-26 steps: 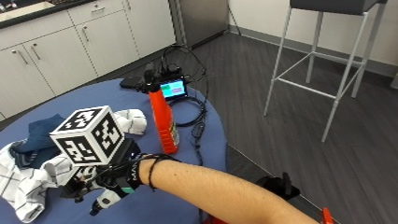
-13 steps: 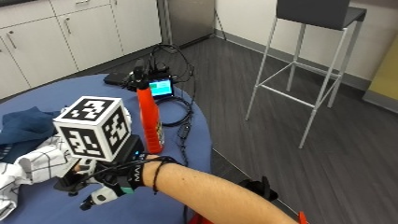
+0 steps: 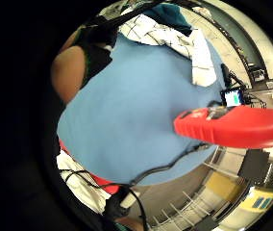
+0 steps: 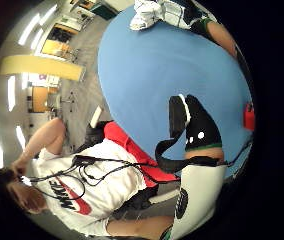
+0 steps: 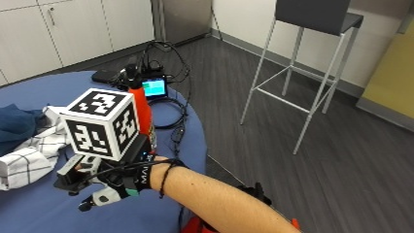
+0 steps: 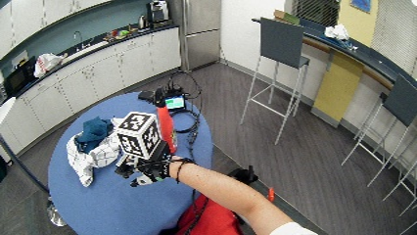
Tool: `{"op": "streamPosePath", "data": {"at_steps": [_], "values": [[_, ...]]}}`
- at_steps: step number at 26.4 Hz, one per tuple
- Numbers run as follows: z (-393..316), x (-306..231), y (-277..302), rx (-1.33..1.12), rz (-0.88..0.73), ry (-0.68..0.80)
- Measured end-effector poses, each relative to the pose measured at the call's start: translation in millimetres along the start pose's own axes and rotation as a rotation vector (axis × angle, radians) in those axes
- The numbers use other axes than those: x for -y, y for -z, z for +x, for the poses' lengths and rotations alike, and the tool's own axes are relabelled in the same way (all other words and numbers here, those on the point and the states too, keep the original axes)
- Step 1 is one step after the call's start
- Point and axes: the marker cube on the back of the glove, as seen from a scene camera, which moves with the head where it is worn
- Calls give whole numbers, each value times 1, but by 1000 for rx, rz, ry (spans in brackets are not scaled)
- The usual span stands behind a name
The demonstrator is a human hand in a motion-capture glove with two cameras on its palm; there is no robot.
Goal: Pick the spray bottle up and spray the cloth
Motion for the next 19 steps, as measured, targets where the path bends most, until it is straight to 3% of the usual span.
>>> {"op": "streamPosePath", "data": {"at_steps": [8, 15, 19], "values": [[38, -66, 46, 102, 449, -153], [124, -98, 58, 503, 863, -389], [170, -100, 34, 704, 977, -563]]}}
